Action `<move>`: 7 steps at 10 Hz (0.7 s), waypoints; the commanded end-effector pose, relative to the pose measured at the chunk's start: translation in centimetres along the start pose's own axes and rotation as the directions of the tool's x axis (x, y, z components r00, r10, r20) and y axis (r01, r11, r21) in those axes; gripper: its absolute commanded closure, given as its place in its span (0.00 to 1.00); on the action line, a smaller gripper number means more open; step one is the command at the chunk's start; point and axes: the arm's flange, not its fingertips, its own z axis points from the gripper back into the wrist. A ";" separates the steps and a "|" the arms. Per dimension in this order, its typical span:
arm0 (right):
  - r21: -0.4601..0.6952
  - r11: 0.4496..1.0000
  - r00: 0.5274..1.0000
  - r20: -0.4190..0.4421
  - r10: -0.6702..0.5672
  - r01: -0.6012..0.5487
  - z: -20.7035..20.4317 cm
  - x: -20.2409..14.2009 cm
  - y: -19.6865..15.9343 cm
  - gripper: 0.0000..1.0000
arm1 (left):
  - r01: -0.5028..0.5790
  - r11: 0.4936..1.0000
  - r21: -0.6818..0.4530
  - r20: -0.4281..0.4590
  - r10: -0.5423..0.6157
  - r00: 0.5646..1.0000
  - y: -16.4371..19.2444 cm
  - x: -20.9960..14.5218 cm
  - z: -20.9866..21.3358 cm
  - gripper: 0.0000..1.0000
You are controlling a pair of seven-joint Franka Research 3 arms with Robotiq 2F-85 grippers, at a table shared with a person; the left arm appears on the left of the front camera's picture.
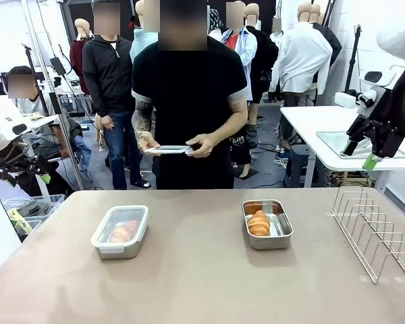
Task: Place the bread in airtight containers.
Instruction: Release when the human grabs the Airtight Container lid.
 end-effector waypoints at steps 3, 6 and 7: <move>0.004 1.000 1.000 0.002 0.007 -0.007 0.0 0.3 0.1 0.00 | -0.005 1.000 0.002 0.001 0.005 1.000 0.1 -0.1 0.1 0.00; 0.004 1.000 1.000 0.002 0.007 -0.007 0.0 0.3 0.1 0.00 | -0.005 1.000 0.002 0.001 0.005 1.000 0.1 -0.1 0.1 0.00; 0.004 1.000 1.000 0.002 0.007 -0.007 0.0 0.3 0.1 0.00 | -0.005 1.000 0.002 0.001 0.005 1.000 0.1 -0.1 0.1 0.00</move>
